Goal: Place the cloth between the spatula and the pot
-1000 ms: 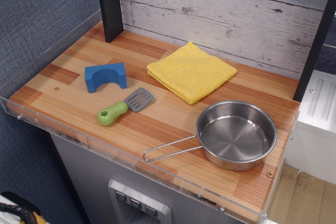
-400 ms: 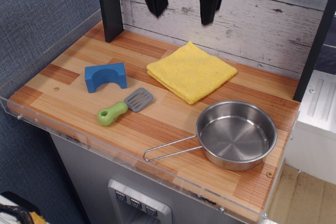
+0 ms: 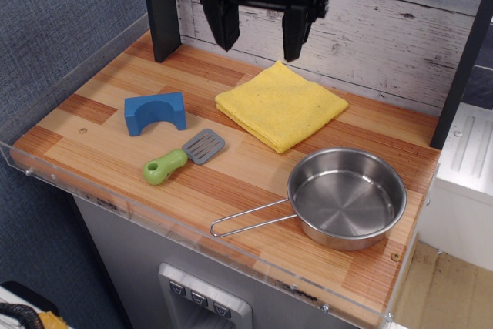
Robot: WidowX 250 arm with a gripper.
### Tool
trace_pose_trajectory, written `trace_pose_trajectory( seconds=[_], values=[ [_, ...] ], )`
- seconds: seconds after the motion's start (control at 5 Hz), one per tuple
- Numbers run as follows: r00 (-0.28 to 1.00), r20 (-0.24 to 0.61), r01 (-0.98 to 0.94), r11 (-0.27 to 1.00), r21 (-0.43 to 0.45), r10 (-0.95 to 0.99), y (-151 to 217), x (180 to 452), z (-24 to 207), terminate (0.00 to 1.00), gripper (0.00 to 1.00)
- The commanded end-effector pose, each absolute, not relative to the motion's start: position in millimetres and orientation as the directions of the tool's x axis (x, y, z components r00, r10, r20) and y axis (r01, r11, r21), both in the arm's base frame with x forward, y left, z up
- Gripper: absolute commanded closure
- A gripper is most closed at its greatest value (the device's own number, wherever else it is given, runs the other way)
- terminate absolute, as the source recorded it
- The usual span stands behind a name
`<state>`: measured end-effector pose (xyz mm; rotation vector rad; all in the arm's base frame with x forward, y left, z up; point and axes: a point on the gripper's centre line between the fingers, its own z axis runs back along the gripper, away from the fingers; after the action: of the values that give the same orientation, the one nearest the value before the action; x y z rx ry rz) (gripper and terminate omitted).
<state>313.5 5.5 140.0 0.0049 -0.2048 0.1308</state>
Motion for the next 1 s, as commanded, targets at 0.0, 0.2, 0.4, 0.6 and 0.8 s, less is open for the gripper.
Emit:
trace_pose_trajectory(
  seconds=[0.0,0.2,0.4,0.6,0.8],
  values=[
    [0.967,0.218,-0.132,0.991,-0.005,0.129,10,342,116,0.0,0.0],
    [0.973,0.199,-0.118,0.993,0.0,0.116,6,348,95,0.0,0.0],
    [0.973,0.197,-0.123,0.992,0.004,0.12,4,363,79,0.0,0.0],
    [0.975,0.189,-0.123,0.992,0.004,0.12,6,380,70,0.0,0.0],
    [0.969,0.196,-0.151,0.989,0.005,0.147,18,391,67,0.0,0.0]
  ],
)
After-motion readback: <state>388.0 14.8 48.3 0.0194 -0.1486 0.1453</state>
